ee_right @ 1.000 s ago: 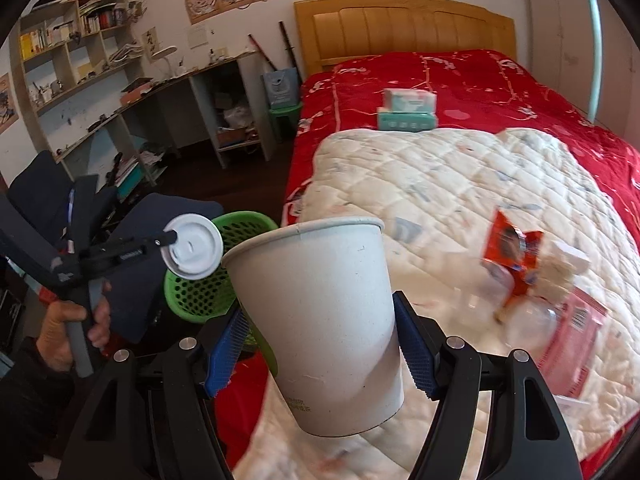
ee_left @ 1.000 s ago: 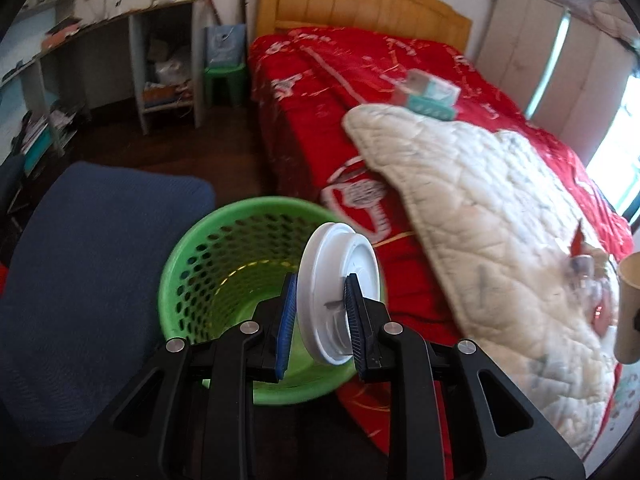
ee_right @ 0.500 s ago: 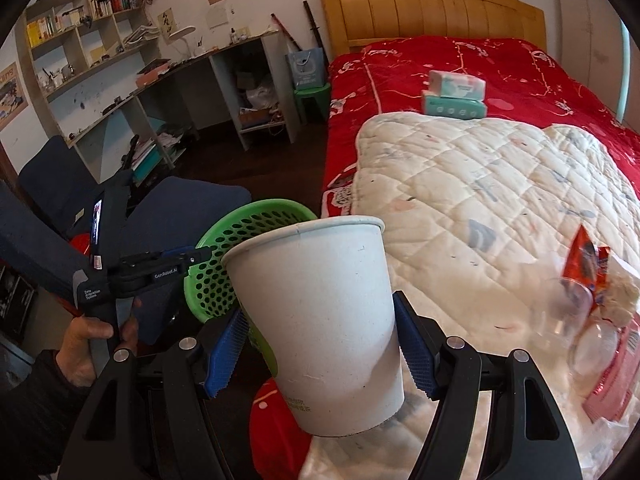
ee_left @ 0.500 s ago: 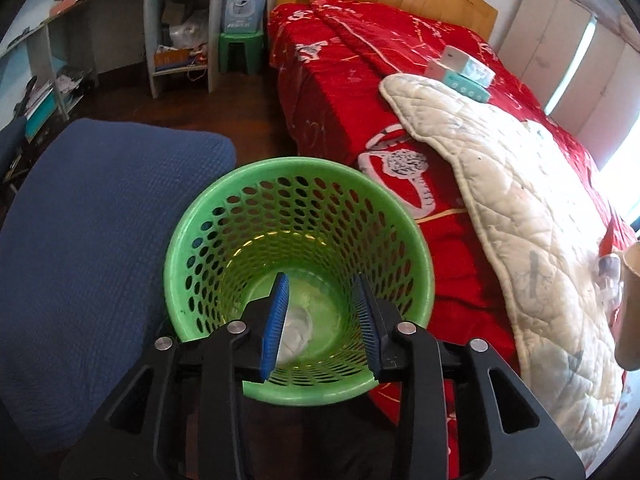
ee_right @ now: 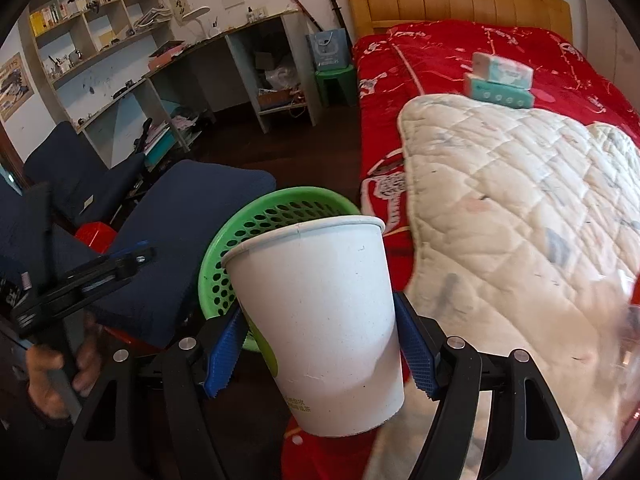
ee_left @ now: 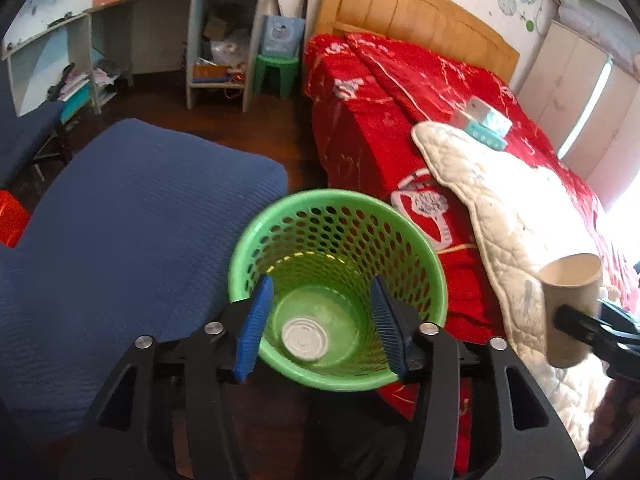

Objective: Collect trash
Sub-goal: 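Carry the lid over the green wastebasket with the left tool and release it, then lower the paper cup into the green wastebasket and open the right tool, then grasp the clear plastic tray with the right tool while the left tool approaches the clear cup, then grasp the clear plastic cup with the left tool and lift it, then drop the clear cup into the green wastebasket with the left tool, then release the clear plastic tray into the green wastebasket with the right tool, then move the right tool to the bed and grasp the pink Franzzi wrapper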

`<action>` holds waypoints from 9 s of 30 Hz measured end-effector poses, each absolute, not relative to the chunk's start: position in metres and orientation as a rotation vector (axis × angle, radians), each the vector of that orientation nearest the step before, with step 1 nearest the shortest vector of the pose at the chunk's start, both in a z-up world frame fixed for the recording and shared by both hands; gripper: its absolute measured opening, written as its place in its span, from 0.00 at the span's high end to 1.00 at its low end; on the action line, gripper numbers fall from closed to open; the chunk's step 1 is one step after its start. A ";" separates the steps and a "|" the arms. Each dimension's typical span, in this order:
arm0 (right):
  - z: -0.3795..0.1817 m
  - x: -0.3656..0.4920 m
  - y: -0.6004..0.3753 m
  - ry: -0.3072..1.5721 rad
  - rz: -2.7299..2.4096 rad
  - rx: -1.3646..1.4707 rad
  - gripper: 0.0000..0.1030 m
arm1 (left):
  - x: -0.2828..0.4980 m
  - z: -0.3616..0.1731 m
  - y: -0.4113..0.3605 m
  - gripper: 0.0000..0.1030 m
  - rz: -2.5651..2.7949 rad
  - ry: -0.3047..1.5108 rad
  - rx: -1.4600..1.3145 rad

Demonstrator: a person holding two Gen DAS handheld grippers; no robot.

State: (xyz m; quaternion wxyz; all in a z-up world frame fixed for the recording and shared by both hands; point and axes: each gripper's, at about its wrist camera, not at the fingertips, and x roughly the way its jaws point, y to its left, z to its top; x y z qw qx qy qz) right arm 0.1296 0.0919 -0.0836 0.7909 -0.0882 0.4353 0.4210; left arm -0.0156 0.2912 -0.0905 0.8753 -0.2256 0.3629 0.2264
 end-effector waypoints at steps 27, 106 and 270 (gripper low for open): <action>-0.114 0.126 0.170 0.969 0.932 -0.182 0.19 | -0.037 -0.068 0.297 0.40 0.533 0.673 -0.433; -0.101 0.136 -0.275 0.846 0.193 0.084 0.16 | 0.171 -0.075 -0.039 0.24 -0.200 0.891 -0.211; -0.063 0.154 -0.099 0.837 0.451 -0.074 0.11 | 0.016 -0.049 0.192 0.30 0.295 0.765 -0.411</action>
